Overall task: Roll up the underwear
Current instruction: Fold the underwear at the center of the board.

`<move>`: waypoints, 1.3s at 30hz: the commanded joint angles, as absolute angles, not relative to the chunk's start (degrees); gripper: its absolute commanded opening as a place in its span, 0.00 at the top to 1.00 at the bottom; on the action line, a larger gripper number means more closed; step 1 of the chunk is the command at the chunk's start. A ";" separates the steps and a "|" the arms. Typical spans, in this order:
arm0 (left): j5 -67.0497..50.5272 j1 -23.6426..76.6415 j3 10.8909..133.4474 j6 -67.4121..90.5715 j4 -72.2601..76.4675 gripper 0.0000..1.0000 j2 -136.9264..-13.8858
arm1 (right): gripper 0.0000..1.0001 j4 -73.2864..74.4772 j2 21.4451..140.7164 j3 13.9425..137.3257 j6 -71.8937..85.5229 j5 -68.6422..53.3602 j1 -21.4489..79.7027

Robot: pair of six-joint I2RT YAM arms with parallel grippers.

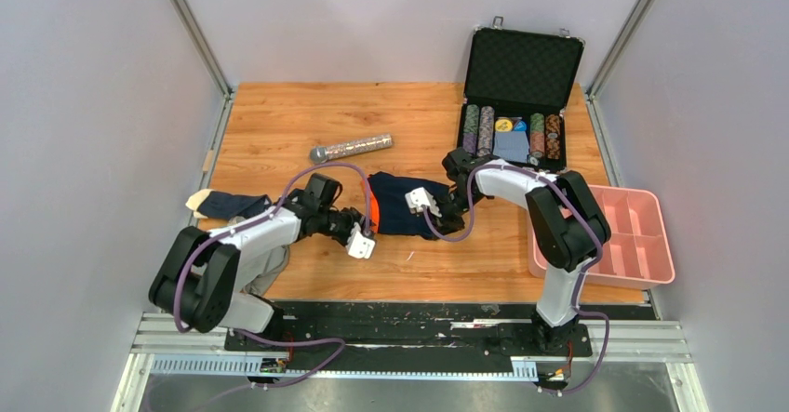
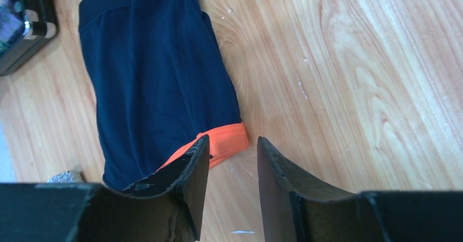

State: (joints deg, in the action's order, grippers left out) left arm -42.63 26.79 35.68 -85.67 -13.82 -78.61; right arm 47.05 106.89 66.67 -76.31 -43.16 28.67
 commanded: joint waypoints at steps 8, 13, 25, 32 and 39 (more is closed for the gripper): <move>-39.95 27.33 46.23 -94.32 -23.44 0.60 -88.45 | 1.00 48.43 107.58 68.72 -74.85 -45.70 28.21; -40.43 27.31 47.79 -96.64 -27.13 0.63 -89.42 | 1.00 48.40 107.90 69.29 -74.21 -45.79 28.14; -39.90 27.51 49.23 -98.03 -29.74 0.64 -90.12 | 1.00 48.49 108.80 70.46 -73.05 -45.79 27.82; -37.02 27.48 52.40 -99.18 -30.10 0.60 -94.81 | 1.00 48.51 109.25 71.18 -72.78 -45.92 27.60; -34.68 27.49 54.70 -103.15 -32.52 0.61 -97.98 | 1.00 48.71 109.82 71.91 -72.45 -46.05 27.36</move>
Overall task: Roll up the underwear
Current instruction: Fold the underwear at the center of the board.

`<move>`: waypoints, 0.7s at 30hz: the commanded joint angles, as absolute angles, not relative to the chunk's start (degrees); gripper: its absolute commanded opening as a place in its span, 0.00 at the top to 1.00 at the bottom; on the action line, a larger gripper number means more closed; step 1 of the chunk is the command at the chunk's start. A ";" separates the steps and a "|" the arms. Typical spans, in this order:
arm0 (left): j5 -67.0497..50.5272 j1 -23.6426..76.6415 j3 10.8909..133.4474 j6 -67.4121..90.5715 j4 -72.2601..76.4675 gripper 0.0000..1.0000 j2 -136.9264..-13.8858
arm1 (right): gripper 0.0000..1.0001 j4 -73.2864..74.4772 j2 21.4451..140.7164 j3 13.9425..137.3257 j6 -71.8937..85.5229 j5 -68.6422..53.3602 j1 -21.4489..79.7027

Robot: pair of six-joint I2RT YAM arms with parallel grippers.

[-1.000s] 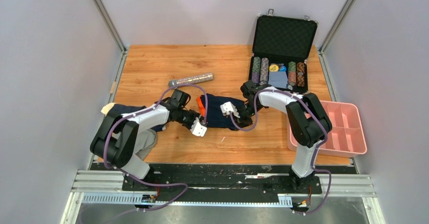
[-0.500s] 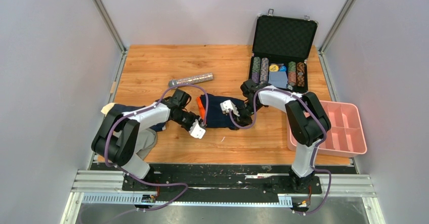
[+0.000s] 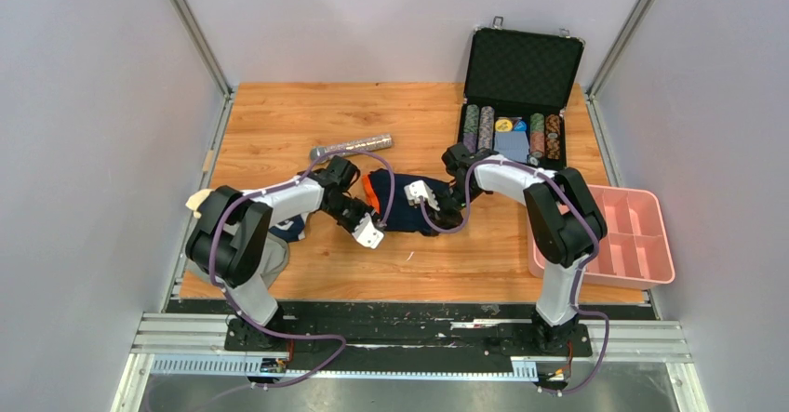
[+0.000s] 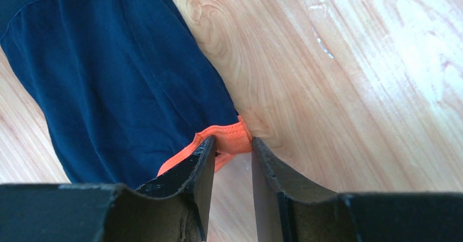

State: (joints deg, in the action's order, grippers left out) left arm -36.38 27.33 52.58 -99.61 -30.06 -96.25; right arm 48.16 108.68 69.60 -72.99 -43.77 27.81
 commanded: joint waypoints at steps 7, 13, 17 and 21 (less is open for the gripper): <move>-31.62 27.49 55.13 -108.85 -34.84 0.61 -100.00 | 1.00 49.53 111.31 74.01 -71.98 -46.48 27.08; -29.43 27.96 59.30 -112.02 -41.81 0.76 -102.91 | 1.00 50.27 112.44 75.56 -71.39 -46.49 26.90; -30.52 27.99 63.72 -108.15 -44.92 1.00 -105.03 | 1.00 50.25 112.36 75.51 -71.54 -46.62 26.64; -31.73 27.93 66.49 -103.91 -46.99 1.00 -104.63 | 1.00 50.20 111.29 74.93 -71.55 -46.32 26.44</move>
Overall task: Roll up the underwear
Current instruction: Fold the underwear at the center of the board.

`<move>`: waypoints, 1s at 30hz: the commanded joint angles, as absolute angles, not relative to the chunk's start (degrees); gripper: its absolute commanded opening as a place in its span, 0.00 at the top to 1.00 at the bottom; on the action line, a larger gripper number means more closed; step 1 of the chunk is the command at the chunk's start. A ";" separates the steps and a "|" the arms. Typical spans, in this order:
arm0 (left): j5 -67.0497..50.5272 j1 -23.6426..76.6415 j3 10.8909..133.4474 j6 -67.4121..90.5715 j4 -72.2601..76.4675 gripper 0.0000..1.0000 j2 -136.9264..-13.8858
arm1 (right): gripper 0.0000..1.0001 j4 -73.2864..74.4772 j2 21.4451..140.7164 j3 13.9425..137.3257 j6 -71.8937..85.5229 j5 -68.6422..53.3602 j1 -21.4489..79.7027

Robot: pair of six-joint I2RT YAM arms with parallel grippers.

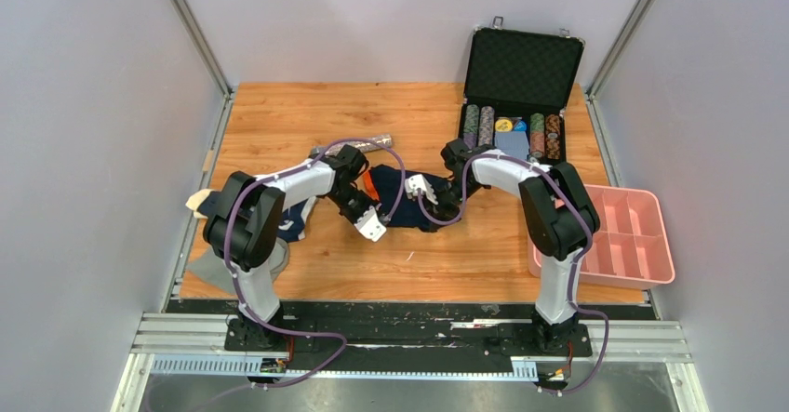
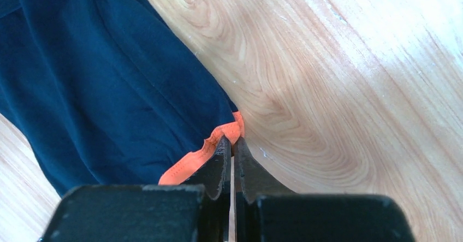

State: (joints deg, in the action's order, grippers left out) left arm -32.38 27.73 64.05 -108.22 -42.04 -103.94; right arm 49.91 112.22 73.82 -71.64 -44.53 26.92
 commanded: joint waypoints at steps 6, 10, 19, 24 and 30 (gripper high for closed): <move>-35.93 27.61 68.24 -93.65 -50.48 1.00 -100.91 | 1.00 51.17 107.46 73.55 -70.56 -47.26 26.20; -39.11 27.28 68.92 -83.75 -51.25 1.00 -98.07 | 1.00 52.87 104.65 72.58 -68.89 -48.60 26.19; -45.33 26.25 64.47 -65.68 -50.64 1.00 -91.64 | 1.00 57.87 98.92 68.59 -65.17 -51.80 26.75; -48.92 25.89 63.31 -59.07 -51.27 1.00 -90.69 | 1.00 61.26 98.44 68.11 -61.23 -54.67 26.72; -51.88 25.41 63.22 -55.71 -53.66 1.00 -92.49 | 1.00 64.74 101.70 70.57 -59.84 -56.64 25.67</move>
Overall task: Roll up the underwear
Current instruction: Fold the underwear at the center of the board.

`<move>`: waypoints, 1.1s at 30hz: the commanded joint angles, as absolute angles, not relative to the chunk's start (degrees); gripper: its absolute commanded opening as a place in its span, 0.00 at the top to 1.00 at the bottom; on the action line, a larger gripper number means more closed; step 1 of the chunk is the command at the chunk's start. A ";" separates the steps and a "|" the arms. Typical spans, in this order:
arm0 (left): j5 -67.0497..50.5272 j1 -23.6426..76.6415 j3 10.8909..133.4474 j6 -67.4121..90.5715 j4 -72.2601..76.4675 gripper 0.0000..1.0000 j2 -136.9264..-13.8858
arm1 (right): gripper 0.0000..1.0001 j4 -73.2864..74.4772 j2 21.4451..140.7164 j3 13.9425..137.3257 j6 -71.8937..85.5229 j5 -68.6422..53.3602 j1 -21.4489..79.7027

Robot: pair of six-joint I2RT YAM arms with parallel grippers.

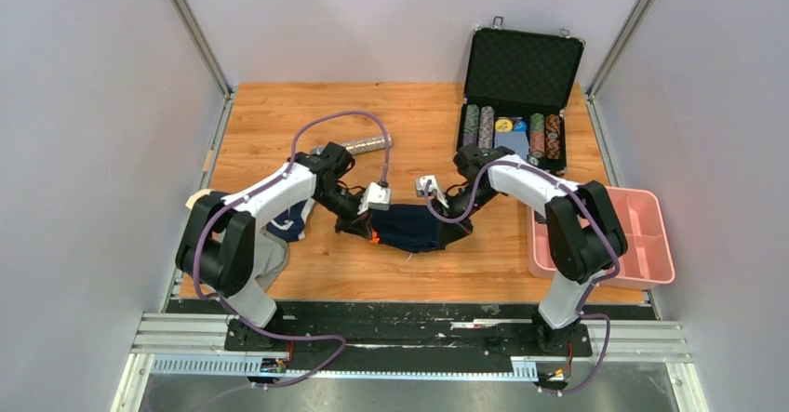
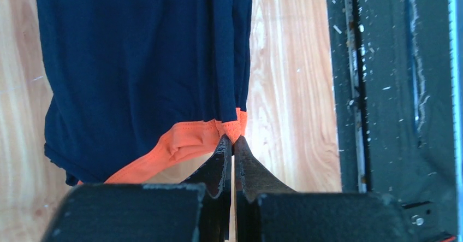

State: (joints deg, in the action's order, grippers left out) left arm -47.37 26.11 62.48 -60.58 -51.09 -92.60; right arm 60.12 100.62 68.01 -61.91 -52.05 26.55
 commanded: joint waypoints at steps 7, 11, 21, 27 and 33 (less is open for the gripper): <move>-55.57 22.73 70.60 -55.30 -60.37 1.00 -99.52 | 1.00 73.24 109.00 80.87 -61.11 -58.54 22.63; -57.10 20.99 76.30 -55.77 -64.70 1.00 -104.63 | 1.00 77.29 113.72 85.65 -61.11 -60.64 20.94; -59.83 17.67 87.62 -58.34 -74.94 1.00 -115.70 | 1.00 82.96 122.49 95.92 -60.91 -63.43 17.55; -60.86 16.42 91.83 -55.17 -75.05 1.00 -119.94 | 1.00 86.25 126.94 101.18 -61.00 -65.16 16.50; -60.78 14.76 94.14 -54.19 -76.02 1.00 -123.26 | 1.00 88.05 130.33 106.52 -60.12 -64.77 16.09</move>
